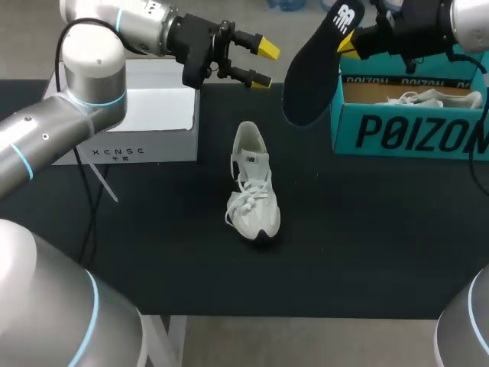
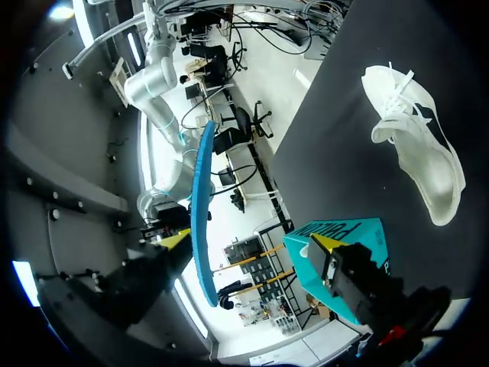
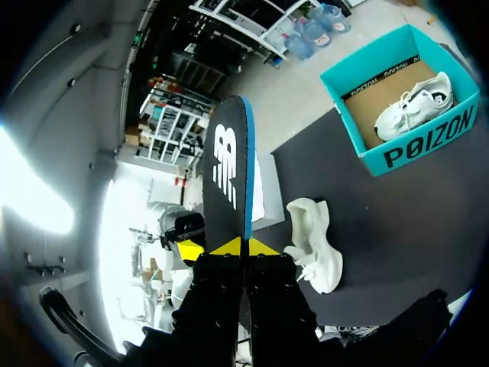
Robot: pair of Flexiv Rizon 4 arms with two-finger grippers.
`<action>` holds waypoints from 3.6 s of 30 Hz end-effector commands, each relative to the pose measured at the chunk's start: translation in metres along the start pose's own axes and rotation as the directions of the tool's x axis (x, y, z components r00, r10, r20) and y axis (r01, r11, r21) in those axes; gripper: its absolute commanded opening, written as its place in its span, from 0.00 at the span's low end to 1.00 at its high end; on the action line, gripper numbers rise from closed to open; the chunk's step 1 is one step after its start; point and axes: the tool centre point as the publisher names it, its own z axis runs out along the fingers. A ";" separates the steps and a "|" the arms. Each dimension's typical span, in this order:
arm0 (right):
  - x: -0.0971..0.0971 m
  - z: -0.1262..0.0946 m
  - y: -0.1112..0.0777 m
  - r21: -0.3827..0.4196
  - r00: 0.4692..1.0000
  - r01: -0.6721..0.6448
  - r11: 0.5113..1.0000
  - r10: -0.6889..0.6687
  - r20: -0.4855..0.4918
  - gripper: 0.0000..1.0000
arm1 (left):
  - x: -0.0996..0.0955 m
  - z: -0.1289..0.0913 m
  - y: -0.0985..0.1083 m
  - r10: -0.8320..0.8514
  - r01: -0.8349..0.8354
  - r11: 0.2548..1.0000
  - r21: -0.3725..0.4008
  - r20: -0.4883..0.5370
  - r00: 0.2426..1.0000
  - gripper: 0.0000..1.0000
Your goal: Take the shoe out of the shoebox, open the shoe tongue, remove and reinsert the insole, then place the shoe into the shoebox
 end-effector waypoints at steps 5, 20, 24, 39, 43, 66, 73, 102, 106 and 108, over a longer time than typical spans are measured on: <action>-0.005 0.032 0.017 0.107 0.997 -0.071 0.992 0.069 0.018 0.00 | -0.007 0.007 0.010 0.065 -0.065 0.998 -0.003 0.040 0.997 1.00; 0.006 0.059 0.029 0.139 0.999 -0.020 0.990 0.014 0.048 0.00 | -0.012 0.021 0.021 0.018 -0.033 0.997 0.068 0.216 0.976 0.88; 0.003 0.062 0.030 0.139 0.998 -0.010 0.990 0.001 0.060 0.00 | -0.010 0.022 0.020 -0.045 0.029 0.997 0.068 0.238 0.970 0.75; 0.002 0.079 0.032 0.131 0.993 -0.015 0.991 -0.001 0.122 0.00 | 0.000 0.023 0.019 -0.144 0.137 0.989 0.050 0.184 0.972 0.81; 0.004 0.082 0.030 0.131 0.992 -0.018 0.991 0.001 0.126 0.00 | 0.002 0.024 0.019 -0.134 0.130 0.991 0.036 0.171 0.976 0.20; -0.005 0.082 0.036 0.140 0.989 -0.068 0.988 0.049 0.137 0.00 | 0.014 0.028 0.010 -0.147 0.147 0.989 0.011 0.152 0.977 0.00; -0.009 0.073 0.033 0.063 0.969 -0.033 0.998 0.016 0.247 1.00 | 0.015 0.029 0.009 -0.145 0.147 0.989 -0.002 0.142 0.979 0.00; -0.025 0.011 0.021 -0.120 0.910 0.013 0.993 0.038 0.414 1.00 | 0.052 0.028 0.052 -0.166 0.201 0.952 -0.232 0.162 0.973 0.00; -0.025 0.011 0.021 -0.120 0.910 0.013 0.993 0.038 0.414 1.00 | 0.052 0.028 0.052 -0.166 0.201 0.952 -0.232 0.162 0.973 0.00; -0.025 0.011 0.021 -0.120 0.910 0.013 0.993 0.038 0.414 1.00 | 0.052 0.028 0.052 -0.166 0.201 0.952 -0.232 0.162 0.973 0.00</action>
